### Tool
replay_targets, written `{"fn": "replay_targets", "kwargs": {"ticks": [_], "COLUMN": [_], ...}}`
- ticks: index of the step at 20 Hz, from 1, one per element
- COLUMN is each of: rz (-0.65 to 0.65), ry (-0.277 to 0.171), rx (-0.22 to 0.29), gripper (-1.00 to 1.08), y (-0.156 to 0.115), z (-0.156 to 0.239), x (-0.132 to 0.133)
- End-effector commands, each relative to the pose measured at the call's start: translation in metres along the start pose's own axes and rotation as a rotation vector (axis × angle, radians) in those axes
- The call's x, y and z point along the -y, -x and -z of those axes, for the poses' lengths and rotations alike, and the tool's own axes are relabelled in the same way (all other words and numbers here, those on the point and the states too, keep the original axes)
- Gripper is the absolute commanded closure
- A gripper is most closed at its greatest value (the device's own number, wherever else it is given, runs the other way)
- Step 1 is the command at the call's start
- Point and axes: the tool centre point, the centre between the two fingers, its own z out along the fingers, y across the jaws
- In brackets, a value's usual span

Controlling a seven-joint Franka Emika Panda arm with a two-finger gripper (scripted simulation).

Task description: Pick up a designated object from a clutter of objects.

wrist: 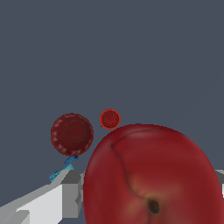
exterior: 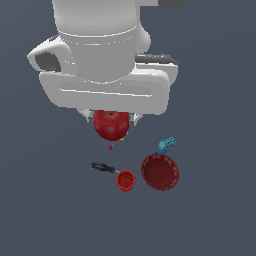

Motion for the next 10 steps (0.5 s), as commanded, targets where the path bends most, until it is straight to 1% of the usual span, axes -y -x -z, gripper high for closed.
{"fn": "replay_targets", "kwargs": {"ticks": [1,10], "rz": [0.000,0.000], "ry": [0.000,0.000], "rx": [-0.002,-0.002], "gripper": [1.08,1.08], "y": [-0.0036,-0.0085], "z": [0.0079,0.0161], "x": [-0.0003,-0.0007]}}
